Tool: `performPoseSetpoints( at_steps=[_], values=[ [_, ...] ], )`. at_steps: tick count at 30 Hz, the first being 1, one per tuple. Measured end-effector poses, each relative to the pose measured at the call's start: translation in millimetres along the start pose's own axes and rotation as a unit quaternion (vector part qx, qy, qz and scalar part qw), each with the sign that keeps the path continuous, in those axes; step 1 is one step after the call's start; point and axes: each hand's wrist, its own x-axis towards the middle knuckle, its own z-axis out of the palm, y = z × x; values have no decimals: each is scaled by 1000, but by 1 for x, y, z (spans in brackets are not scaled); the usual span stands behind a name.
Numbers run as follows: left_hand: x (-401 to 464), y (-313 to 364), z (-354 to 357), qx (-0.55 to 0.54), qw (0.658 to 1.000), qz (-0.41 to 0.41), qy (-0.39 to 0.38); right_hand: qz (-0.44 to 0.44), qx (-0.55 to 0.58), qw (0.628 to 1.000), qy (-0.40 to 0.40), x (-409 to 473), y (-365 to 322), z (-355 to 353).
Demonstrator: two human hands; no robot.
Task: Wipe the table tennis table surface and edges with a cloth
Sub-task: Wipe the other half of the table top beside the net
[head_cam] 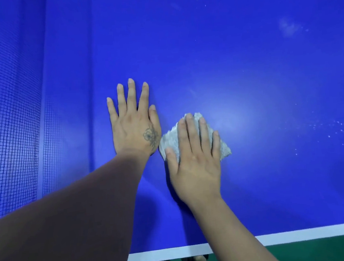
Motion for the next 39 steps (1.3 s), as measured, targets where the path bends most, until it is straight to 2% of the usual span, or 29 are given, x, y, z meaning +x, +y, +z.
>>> performPoseSetpoints(
  at_steps=[4, 9, 14, 16, 19, 23, 26, 29, 33, 36, 39],
  values=[
    [1, -2, 1, -6, 1000, -3, -2, -8, 7, 1000, 2, -19, 30, -4],
    [1, -1, 1, -11, 1000, -1, 5, 99, 20, 995, 22, 14, 55, -8],
    [1, 0, 2, -32, 999, 1, 25, 200, 54, 977, 42, 100, 37, -8],
    [0, -1, 3, -39, 999, 2, 32, 192, 64, 979, 34, 127, 21, -8],
    [1, -1, 4, -50, 998, 9, 31, 126, 49, 990, 28, 137, 1, -6],
    [1, 0, 2, -53, 998, 7, 22, 18, 13, 1000, 17, 98, 3, -7],
    [1, -1, 2, -52, 998, 10, 20, -16, 1, 1000, -2, 69, 28, -10],
    [2, -1, 2, -54, 998, 6, 16, 7, -6, 1000, -1, 62, 58, -14],
    [2, 0, 1, -61, 998, 6, 24, 76, -9, 997, 13, 100, 78, -17],
    [2, 0, 3, -60, 998, 6, 27, 115, 13, 993, 17, 146, 69, -17],
    [2, -1, 3, -60, 998, 8, 30, 110, 23, 994, 2, 188, 43, -17]
  ],
)
